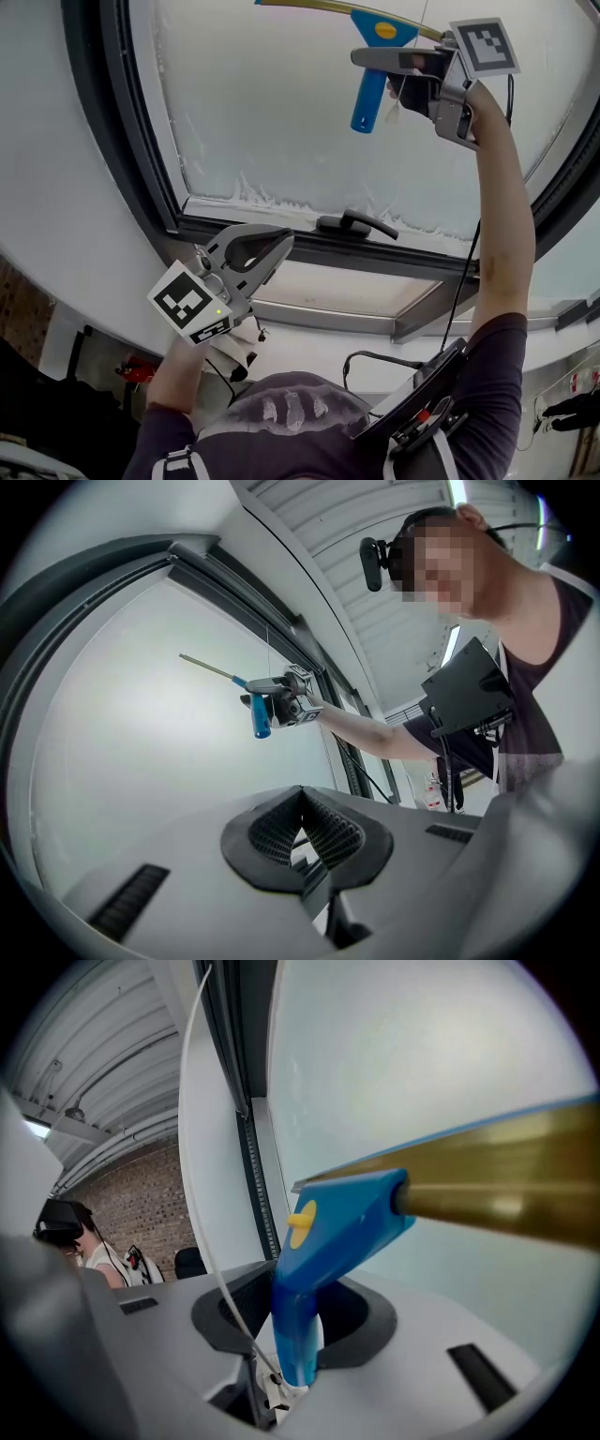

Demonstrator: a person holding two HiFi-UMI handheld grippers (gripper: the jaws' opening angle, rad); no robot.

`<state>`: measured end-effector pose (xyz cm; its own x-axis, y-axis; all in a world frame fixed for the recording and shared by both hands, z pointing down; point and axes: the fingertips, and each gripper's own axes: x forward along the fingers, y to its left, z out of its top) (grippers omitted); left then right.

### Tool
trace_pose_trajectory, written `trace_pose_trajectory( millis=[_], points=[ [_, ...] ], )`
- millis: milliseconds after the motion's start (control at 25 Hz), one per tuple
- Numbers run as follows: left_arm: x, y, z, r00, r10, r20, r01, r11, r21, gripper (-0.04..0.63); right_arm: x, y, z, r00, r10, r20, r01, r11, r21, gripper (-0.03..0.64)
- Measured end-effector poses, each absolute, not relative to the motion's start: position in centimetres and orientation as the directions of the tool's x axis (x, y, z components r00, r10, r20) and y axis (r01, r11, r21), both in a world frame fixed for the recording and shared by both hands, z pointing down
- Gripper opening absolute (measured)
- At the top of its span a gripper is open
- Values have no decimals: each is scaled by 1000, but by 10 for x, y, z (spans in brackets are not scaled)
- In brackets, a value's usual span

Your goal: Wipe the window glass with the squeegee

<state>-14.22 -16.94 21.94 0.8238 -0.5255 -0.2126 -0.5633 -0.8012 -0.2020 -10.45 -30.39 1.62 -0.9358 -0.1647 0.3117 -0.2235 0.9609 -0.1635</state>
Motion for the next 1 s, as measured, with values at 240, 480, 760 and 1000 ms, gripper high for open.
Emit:
trace_pose_trajectory(
  millis=[240,480,760,1000],
  points=[
    [-140,-172,223,825,-524,-211,-560,-806,-190,6,-102,-309,20,-934,-175,312,-236,957,-168,123],
    [-138,-171,223,826,-523,-211,-559,-809,-183,6,-101,-311,26,-918,-179,353,-249,955,-163,123],
    [-136,-174,227,826,-522,-210,-557,-813,-171,6,-102,-313,36,-889,-182,421,-264,954,-145,123],
    [-129,-176,234,834,-515,-200,-546,-822,-159,6,-98,-311,51,-875,-169,453,-260,955,-145,123]
  ],
)
